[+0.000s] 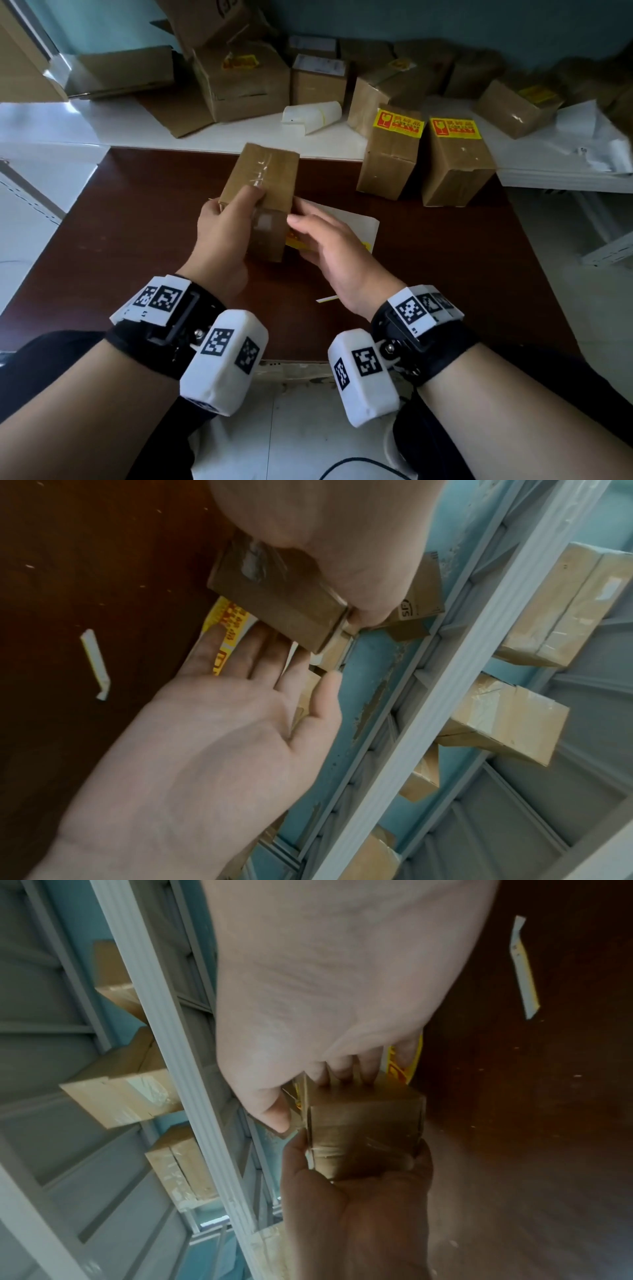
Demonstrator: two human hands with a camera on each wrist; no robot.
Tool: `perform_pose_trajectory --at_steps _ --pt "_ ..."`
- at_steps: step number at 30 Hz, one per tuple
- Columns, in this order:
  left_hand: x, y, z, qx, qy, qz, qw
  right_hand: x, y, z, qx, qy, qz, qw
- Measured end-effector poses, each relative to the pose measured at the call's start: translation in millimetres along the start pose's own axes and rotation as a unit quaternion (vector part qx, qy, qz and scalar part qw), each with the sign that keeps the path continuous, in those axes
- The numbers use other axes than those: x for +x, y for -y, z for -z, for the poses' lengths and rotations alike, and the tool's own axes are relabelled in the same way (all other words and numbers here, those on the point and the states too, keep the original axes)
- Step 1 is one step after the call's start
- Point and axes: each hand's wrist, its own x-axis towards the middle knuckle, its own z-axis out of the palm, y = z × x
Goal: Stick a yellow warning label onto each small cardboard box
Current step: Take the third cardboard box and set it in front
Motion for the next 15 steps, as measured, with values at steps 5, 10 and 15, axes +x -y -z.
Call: perform_pose_trajectory --at_steps 5,10,15 --pt "-2 17 6 0.010 -0.022 0.032 0.999 -7 -10 -1 -0.011 -0.007 -0.045 0.999" --pt "-3 10 21 0.008 -0.062 -0.041 0.997 -8 -7 6 -0.031 -0.096 -0.040 0.994" --pt "-17 0 25 -0.014 -0.037 -0.185 0.982 -2 -13 18 -0.014 -0.299 -0.047 0.953"
